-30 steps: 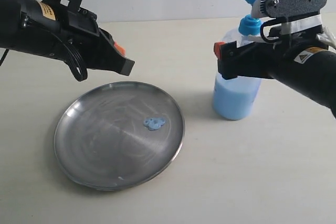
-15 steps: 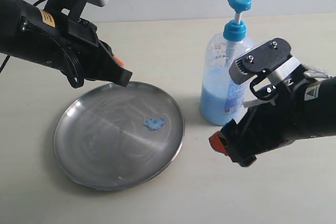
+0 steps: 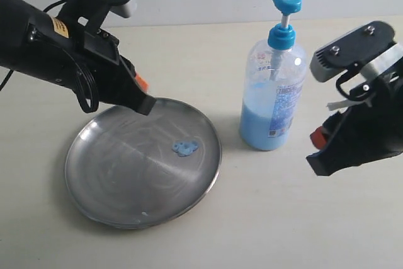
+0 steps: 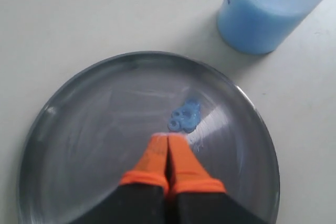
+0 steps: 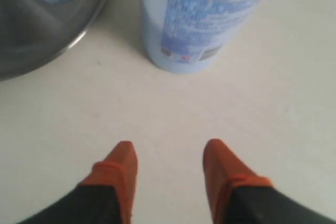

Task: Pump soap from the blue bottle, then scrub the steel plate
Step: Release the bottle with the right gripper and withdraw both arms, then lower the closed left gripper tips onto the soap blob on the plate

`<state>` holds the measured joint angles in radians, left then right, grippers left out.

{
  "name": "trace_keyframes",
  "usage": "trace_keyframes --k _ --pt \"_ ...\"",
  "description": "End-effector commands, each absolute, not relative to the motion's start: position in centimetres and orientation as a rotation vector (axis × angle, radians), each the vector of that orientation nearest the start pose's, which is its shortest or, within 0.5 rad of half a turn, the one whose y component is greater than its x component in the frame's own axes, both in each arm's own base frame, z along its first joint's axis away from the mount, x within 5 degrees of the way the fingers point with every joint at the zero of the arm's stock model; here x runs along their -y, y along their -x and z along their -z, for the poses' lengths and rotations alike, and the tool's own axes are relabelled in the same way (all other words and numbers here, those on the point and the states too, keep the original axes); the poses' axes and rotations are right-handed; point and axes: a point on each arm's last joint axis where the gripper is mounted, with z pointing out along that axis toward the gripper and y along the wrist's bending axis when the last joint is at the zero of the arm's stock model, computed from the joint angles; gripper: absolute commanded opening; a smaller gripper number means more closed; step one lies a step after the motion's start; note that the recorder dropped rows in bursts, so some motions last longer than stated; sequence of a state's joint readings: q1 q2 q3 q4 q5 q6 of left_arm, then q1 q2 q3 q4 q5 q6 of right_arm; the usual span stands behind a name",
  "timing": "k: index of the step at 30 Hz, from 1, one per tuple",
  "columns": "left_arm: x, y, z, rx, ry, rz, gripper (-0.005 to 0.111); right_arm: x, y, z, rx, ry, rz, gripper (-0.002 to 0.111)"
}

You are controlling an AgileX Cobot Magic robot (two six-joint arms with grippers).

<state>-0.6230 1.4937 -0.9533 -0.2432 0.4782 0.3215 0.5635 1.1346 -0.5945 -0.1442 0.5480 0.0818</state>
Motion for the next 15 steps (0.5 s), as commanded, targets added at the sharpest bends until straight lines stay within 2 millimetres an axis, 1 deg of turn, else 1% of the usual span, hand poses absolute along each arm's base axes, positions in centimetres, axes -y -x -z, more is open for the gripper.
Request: trace_keyframes --k 1,3,6,12,15 --pt "19.2 -24.7 -23.0 -2.383 -0.961 0.349 0.000 -9.3 -16.2 -25.3 -2.359 0.698 -0.119 0.019" --pt "19.4 -24.8 -22.2 -2.410 -0.957 0.354 0.000 -9.0 -15.7 -26.1 -2.324 0.680 -0.137 0.009" --pt "19.8 -25.1 -21.0 -2.458 -0.929 0.379 0.000 -8.4 -14.8 -27.1 -2.283 0.659 -0.151 0.000" --pt "20.6 -25.7 -18.1 -2.562 -0.843 0.434 0.000 -7.0 -12.6 -29.5 -2.154 0.613 -0.186 0.000" --pt "20.9 -26.0 -17.1 -2.594 -0.795 0.454 0.000 -6.2 -11.4 -30.5 -2.083 0.588 -0.207 0.000"
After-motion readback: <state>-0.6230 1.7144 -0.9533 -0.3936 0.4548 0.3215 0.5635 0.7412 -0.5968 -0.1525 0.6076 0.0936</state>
